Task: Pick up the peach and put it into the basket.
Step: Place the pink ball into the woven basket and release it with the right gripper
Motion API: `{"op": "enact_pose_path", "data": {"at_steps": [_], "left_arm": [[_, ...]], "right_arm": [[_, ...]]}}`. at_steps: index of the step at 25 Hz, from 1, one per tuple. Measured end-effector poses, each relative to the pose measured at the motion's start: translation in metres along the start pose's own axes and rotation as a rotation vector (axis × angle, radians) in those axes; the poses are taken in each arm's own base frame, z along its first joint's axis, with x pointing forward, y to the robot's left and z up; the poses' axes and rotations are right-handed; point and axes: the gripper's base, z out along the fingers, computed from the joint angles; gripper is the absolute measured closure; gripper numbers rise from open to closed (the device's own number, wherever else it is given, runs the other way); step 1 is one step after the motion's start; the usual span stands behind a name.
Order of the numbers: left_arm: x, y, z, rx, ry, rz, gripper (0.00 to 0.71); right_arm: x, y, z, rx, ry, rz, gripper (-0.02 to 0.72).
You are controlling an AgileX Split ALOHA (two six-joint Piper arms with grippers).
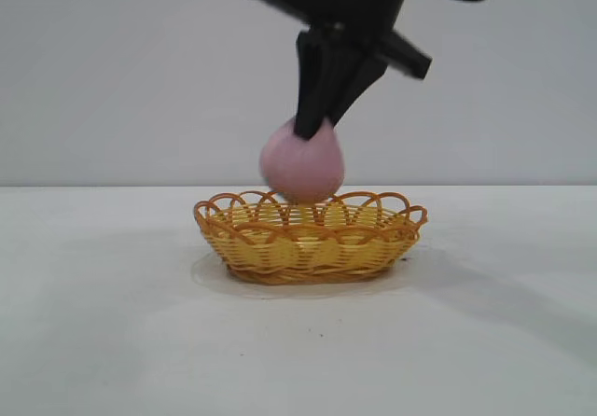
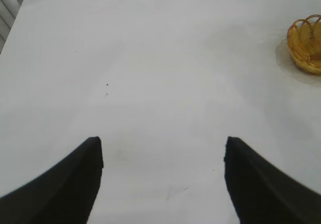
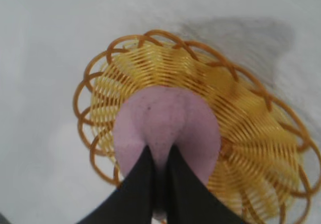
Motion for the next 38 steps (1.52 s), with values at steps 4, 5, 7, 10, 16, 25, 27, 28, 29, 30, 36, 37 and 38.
{"op": "enact_pose_path", "data": {"at_steps": [4,5,7,10,16,25,27,28,29,30,36,37,38], "left_arm": [[0.000,0.000,0.000,0.000,0.000,0.000,0.219],[0.000,0.000,0.000,0.000,0.000,0.000,0.219],[0.000,0.000,0.000,0.000,0.000,0.000,0.219],[0.000,0.000,0.000,0.000,0.000,0.000,0.219],[0.000,0.000,0.000,0.000,0.000,0.000,0.219],[0.000,0.000,0.000,0.001,0.000,-0.001,0.219],[0.000,0.000,0.000,0.001,0.000,-0.001,0.219],[0.000,0.000,0.000,0.001,0.000,-0.001,0.219],[0.000,0.000,0.000,0.001,0.000,-0.001,0.219],[0.000,0.000,0.000,0.001,0.000,-0.001,0.219],[0.000,0.000,0.000,0.001,0.000,-0.001,0.219],[0.000,0.000,0.000,0.001,0.000,-0.001,0.219],[0.000,0.000,0.000,0.001,0.000,-0.001,0.219]], "right_arm": [[0.001,-0.006,0.014,0.013,0.032,0.001,0.559],[0.001,-0.007,0.016,0.019,0.033,0.000,0.528],[0.000,-0.008,0.016,0.022,0.026,0.001,0.449],[0.000,-0.008,0.015,0.023,0.023,0.000,0.347],[-0.007,-0.005,0.005,0.031,0.014,-0.024,0.342],[-0.018,-0.046,-0.040,0.177,0.002,-0.010,0.342],[-0.014,-0.071,-0.050,0.204,-0.007,0.068,0.342],[-0.011,-0.085,-0.055,0.215,-0.010,0.107,0.342],[-0.007,-0.098,-0.061,0.225,-0.012,0.144,0.342],[-0.003,-0.109,-0.065,0.234,-0.010,0.173,0.342],[0.027,-0.172,-0.092,0.306,0.013,0.366,0.342],[0.031,-0.179,-0.095,0.316,0.014,0.386,0.342],[0.035,-0.187,-0.099,0.326,0.012,0.408,0.342]]}}
